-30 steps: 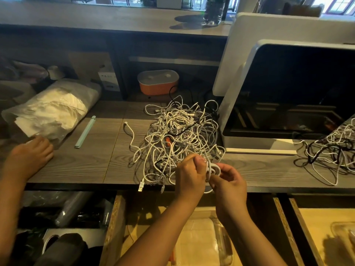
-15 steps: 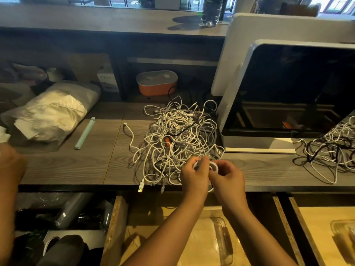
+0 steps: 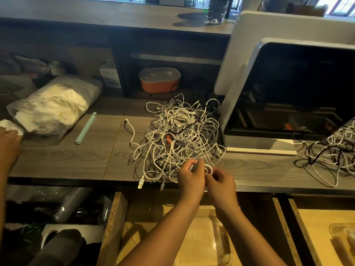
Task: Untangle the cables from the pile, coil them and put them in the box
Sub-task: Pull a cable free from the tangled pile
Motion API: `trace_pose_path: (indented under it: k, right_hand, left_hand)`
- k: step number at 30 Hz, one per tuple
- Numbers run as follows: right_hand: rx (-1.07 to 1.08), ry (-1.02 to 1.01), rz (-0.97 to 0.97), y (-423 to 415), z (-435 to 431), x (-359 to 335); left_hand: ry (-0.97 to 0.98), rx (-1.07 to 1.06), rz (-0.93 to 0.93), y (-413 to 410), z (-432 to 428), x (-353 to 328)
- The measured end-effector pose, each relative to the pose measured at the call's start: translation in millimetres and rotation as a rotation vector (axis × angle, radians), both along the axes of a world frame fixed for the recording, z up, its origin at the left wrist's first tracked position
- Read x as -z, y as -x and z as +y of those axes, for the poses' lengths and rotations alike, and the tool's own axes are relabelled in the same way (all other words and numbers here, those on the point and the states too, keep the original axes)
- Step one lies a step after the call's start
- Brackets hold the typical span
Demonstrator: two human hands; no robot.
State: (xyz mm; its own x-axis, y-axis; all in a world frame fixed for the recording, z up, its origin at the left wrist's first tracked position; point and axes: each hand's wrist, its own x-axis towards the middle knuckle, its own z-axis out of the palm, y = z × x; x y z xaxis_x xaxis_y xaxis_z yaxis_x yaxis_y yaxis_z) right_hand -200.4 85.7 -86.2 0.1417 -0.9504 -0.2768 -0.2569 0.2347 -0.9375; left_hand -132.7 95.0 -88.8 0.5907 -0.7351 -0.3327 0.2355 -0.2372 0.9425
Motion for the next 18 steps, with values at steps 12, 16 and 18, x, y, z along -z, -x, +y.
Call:
trace_pose_path:
  k: [12, 16, 18]
  right_hand:
    - [-0.04, 0.319, 0.259, 1, 2, 14]
    - [-0.022, 0.264, 0.173, 4, 5, 15]
    - [-0.02, 0.257, 0.15, 4, 5, 16]
  left_hand:
    - [0.01, 0.074, -0.166, -4, -1, 18]
    - [0.151, 0.271, -0.694, -16, 7, 30]
    - [0.192, 0.282, -0.762, -19, 5, 30]
